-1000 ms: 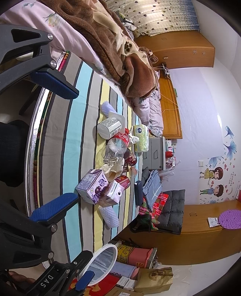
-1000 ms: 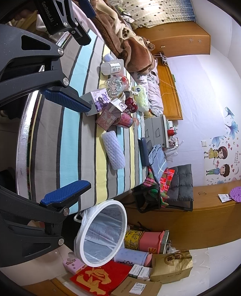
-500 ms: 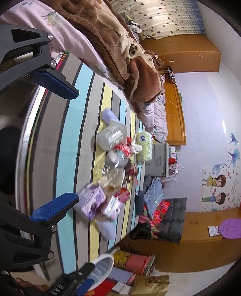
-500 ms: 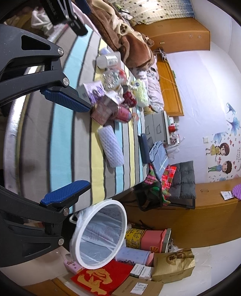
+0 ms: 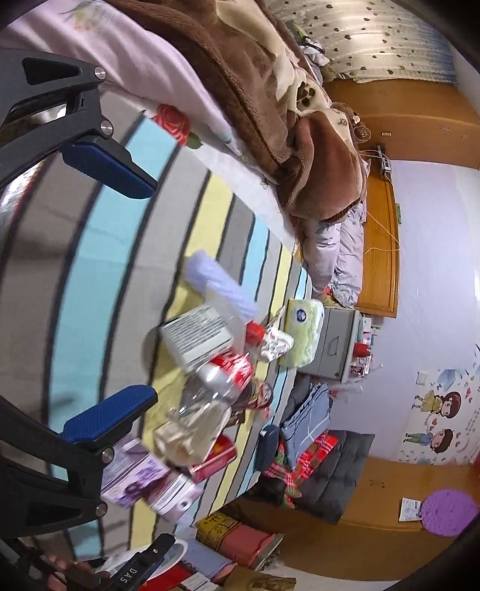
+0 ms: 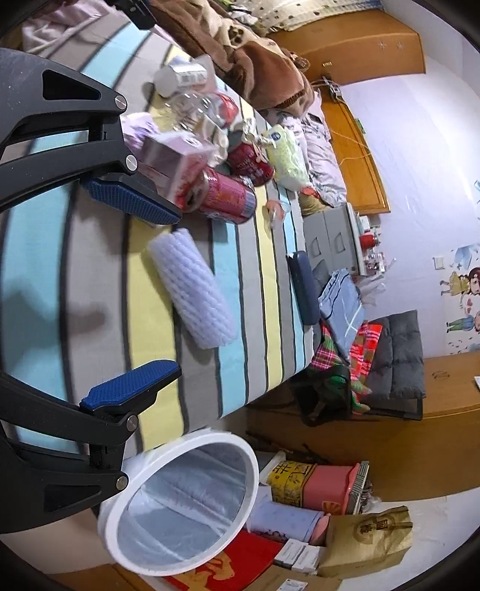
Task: Collect trash
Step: 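Grasp the white foam mesh sleeve with the right tool while the left grasps the white yogurt cup, then carry the foam sleeve and yogurt cup over the white bin while both tools open to drop them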
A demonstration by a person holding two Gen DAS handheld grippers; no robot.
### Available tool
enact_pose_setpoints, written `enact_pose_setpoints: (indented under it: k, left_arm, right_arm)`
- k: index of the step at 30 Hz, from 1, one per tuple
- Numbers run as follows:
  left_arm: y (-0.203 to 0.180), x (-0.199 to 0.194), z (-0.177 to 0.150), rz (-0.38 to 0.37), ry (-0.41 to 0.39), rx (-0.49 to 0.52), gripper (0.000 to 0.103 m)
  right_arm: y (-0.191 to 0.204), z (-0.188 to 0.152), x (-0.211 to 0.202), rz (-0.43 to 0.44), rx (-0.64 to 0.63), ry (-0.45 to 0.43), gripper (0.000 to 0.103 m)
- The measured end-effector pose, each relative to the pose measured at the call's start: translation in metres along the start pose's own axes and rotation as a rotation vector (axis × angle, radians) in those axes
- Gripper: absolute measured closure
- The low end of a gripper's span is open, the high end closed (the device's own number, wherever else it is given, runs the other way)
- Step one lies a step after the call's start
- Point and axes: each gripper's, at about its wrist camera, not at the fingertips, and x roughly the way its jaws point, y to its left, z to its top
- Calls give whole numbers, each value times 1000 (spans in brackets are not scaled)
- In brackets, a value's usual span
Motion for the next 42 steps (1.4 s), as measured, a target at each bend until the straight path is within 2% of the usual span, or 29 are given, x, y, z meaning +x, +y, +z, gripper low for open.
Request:
enact_pose_setpoints:
  k: [3,11,14,17,20,22,24,27,30,38,42]
  left_arm:
    - [1,12,11,-15,13,8,1]
    - [-7,62,34,-101,122,-20,7]
    - [-12,78,37,-85,154,-12,14]
    - [-14,95,37,-112,200,-25,21]
    - [-17,102,39,-123,206,-28,22]
    - [-19,105,40,-128,208,-25,26]
    - [-19,111,41,-158,235,-43,35]
    - [-22,114,41,-127,234,-19,41]
    - [-23,117,41,-145,255,-28,44]
    - [-23,115,39,-160,252,-18,45]
    - [-18,112,43,-152,221,-34,45]
  right_arm:
    - [2,3,11,-10,11,31,26]
    - [0,12,38,-14,53,125,26]
    - [1,12,45,-8,68,162,26]
    - [2,11,51,-7,96,188,26]
    - [2,15,58,5,104,203,26]
    - [1,17,60,8,103,203,30]
    - [0,18,63,0,89,214,38]
    - [-2,20,65,-1,80,219,53]
    - [-4,21,64,17,66,217,61]
    - [-7,21,55,47,-1,213,79]
    - [-11,21,54,40,-12,216,79]
